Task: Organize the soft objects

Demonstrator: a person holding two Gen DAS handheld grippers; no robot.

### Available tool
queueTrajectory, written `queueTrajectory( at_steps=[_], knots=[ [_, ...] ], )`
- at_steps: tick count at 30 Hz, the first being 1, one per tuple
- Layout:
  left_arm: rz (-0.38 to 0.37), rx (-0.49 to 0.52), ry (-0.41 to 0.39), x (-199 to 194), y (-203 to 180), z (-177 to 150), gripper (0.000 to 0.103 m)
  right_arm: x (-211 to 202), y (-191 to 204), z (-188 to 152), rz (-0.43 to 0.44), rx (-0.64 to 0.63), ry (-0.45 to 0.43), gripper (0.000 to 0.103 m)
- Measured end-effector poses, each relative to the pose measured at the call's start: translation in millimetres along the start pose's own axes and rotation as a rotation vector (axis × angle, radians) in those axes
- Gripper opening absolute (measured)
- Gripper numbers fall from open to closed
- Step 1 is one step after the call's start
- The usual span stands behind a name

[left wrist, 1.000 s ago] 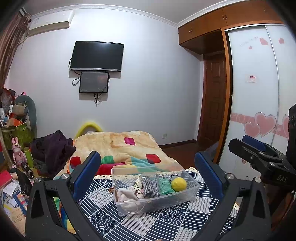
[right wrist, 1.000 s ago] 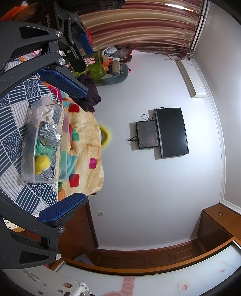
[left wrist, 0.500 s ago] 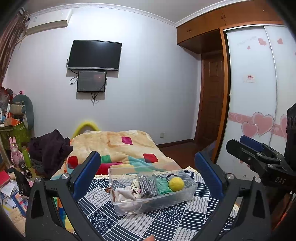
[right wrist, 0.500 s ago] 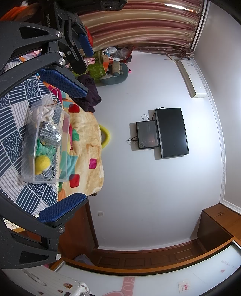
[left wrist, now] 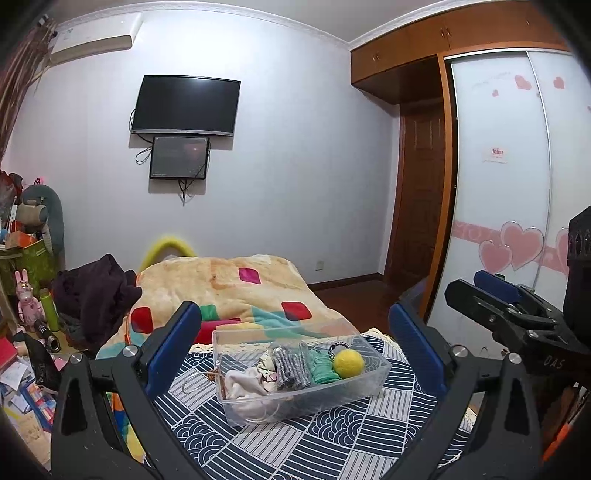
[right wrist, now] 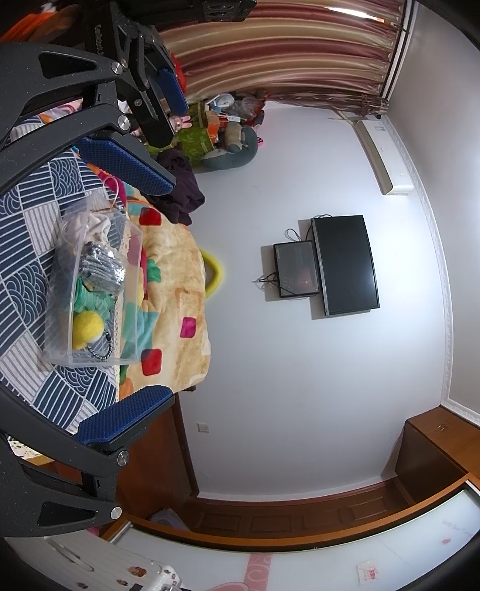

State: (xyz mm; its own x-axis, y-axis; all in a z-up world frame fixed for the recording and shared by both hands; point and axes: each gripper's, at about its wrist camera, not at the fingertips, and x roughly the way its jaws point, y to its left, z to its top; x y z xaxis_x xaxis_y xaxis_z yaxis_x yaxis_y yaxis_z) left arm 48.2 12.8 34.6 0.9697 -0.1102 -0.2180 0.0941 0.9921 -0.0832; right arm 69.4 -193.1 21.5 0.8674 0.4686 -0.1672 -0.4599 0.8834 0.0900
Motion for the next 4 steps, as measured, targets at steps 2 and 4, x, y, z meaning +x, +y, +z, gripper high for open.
queueTrajectory(
  at_steps=[2, 4],
  knots=[
    [-0.004, -0.004, 0.001, 0.1, 0.2, -0.1, 0.103, 0.8, 0.2, 0.1, 0.001, -0.001, 0.003, 0.103],
    [-0.006, -0.01, 0.004, 0.5, 0.3, -0.3, 0.103, 0.8, 0.9, 0.3, 0.002, -0.002, 0.006, 0.103]
  ],
)
